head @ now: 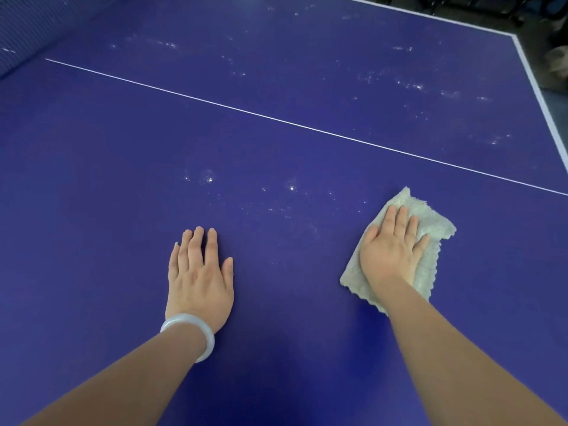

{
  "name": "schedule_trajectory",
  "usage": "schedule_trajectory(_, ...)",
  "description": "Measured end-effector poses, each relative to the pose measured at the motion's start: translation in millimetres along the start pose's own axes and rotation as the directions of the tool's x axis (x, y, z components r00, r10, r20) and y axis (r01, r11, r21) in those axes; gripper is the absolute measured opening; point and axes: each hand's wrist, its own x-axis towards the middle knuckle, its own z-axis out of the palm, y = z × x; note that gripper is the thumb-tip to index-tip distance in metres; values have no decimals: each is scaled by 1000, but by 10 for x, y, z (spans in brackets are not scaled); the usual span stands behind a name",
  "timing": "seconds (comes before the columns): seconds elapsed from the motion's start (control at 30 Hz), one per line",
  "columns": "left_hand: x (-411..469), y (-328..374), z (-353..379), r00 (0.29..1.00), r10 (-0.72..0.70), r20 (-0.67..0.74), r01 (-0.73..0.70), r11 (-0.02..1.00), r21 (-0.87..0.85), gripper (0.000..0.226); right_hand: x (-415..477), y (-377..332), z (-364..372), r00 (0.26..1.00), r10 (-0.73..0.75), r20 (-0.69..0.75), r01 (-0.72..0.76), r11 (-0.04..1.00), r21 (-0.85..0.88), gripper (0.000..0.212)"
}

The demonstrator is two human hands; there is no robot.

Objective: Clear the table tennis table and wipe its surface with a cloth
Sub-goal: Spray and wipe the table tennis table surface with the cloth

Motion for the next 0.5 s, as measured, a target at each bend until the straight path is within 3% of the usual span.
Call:
schedule_trajectory(0.07,-5,9,-5,1000,-6,3,6,1000,10,68,174,-197,-14,999,-44,31,44,999,23,59)
schedule_trajectory(0.1,-8,8,-2,1000,-11,5,11,1000,10,67,183,-293,-8,987,-149,52,148,989,29,59)
schedule_trajectory(0.13,-10,7,4,1000,-15,6,15,1000,8,66,146,-359,10,948,-310,68,309,951,22,58)
schedule_trajectory(0.2,-6,3,16,1000,-20,2,20,1000,17,62,15,-329,10,782,-613,117,620,784,-31,57)
schedule_trajectory(0.23,-3,-1,20,1000,-22,0,22,999,27,61,2,-242,-20,712,-688,142,698,714,-43,58)
schedule_trajectory(0.27,-2,-7,26,1000,-22,4,22,999,37,64,51,-130,-60,695,-704,150,715,697,-40,59)
schedule_trajectory(0.4,-2,-11,29,1000,-19,13,19,998,57,67,603,140,-152,912,-405,67,406,914,-11,57)
schedule_trajectory(0.5,0,-5,24,999,-32,12,31,998,57,66,1008,-179,-117,962,-269,49,270,963,-12,57)
